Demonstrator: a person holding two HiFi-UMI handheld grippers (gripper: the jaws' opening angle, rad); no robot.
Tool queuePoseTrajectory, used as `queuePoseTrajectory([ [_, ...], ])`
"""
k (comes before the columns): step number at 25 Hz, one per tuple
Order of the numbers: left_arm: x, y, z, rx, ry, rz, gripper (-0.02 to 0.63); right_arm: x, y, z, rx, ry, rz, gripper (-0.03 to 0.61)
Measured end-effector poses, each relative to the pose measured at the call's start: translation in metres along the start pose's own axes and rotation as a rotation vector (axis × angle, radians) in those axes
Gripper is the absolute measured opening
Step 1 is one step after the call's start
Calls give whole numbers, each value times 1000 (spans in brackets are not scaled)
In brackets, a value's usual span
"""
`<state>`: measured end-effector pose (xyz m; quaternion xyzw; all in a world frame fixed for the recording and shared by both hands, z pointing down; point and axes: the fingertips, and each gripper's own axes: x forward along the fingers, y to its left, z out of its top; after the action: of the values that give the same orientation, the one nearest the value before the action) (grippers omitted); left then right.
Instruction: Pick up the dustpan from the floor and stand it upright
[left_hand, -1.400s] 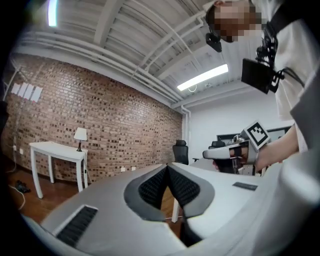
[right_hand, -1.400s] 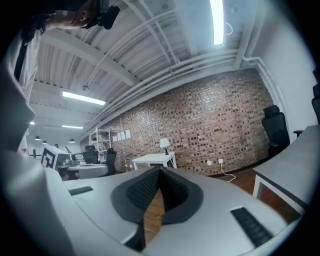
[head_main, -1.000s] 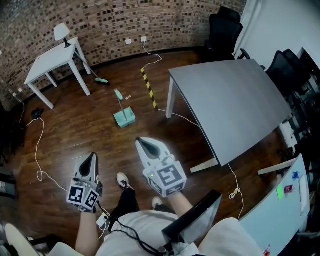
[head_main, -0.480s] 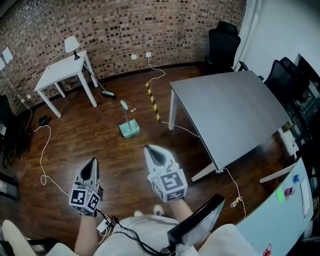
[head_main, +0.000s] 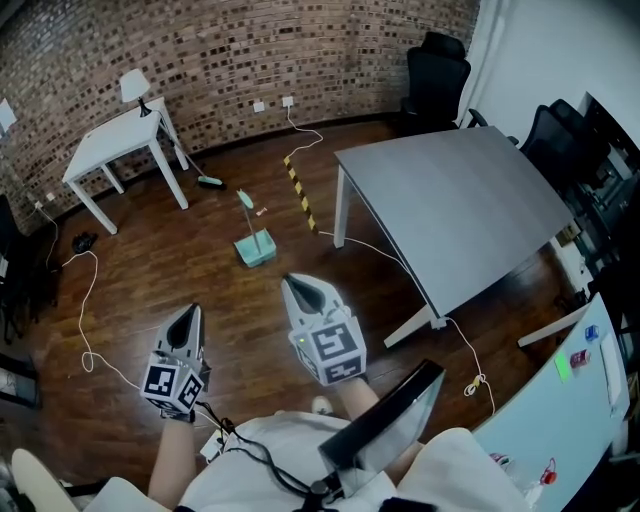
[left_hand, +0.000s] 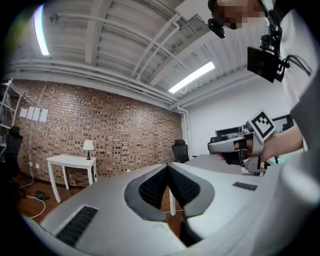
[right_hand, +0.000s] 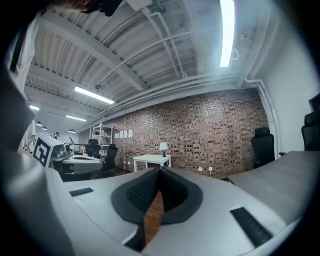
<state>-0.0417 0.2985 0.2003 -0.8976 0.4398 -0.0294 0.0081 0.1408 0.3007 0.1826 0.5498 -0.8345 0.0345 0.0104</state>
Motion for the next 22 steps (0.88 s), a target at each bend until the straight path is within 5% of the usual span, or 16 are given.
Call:
queuePoseTrajectory([
  [22,-1,22,4,-13,-20,-31,-6,24,30,14,-26,-21,30,-21],
])
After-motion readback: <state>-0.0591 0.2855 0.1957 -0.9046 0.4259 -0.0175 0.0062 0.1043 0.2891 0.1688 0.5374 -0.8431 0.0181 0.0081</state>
